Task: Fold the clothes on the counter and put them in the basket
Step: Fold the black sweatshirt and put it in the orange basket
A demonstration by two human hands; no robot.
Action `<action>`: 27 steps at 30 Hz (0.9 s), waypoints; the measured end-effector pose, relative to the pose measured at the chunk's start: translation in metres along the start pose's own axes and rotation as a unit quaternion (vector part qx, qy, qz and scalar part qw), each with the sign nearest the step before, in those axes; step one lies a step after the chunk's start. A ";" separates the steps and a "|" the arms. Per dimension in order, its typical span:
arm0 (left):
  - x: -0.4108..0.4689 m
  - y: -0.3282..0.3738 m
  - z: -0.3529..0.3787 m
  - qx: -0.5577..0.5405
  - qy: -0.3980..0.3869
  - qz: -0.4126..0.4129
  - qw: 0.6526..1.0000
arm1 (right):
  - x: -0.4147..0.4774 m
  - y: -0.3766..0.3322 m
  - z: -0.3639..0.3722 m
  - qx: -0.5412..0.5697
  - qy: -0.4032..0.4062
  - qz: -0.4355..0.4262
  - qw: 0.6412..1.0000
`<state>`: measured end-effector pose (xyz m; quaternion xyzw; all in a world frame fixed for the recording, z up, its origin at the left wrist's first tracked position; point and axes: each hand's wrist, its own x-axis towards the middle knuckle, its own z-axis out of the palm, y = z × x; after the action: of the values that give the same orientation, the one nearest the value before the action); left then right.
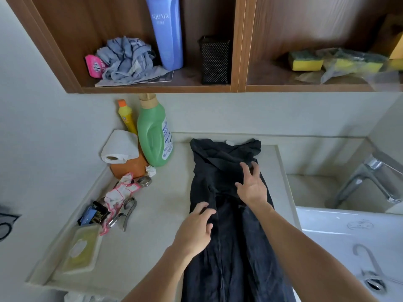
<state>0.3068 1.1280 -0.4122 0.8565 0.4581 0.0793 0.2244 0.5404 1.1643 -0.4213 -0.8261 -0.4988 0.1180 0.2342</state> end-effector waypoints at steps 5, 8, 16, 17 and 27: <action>0.031 -0.007 -0.004 0.010 -0.091 -0.006 0.996 | 0.034 0.000 0.002 -0.085 -0.085 0.029 0.992; 0.054 -0.013 -0.013 0.019 -0.126 -0.016 0.992 | 0.054 0.000 -0.006 -0.083 -0.037 0.033 0.995; 0.147 -0.016 -0.033 -0.021 0.005 -0.001 1.000 | 0.106 0.012 -0.020 -0.005 0.025 0.095 0.995; 0.160 -0.016 -0.033 -0.024 0.002 -0.004 1.000 | 0.109 0.012 -0.018 -0.025 0.037 0.058 0.997; 0.256 -0.008 -0.030 0.052 0.002 -0.074 0.996 | 0.135 0.029 0.005 0.052 -0.045 -0.018 0.997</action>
<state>0.4357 1.3510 -0.4077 0.8303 0.5245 0.0400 0.1842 0.6246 1.2728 -0.4346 -0.7976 -0.5169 0.1765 0.2559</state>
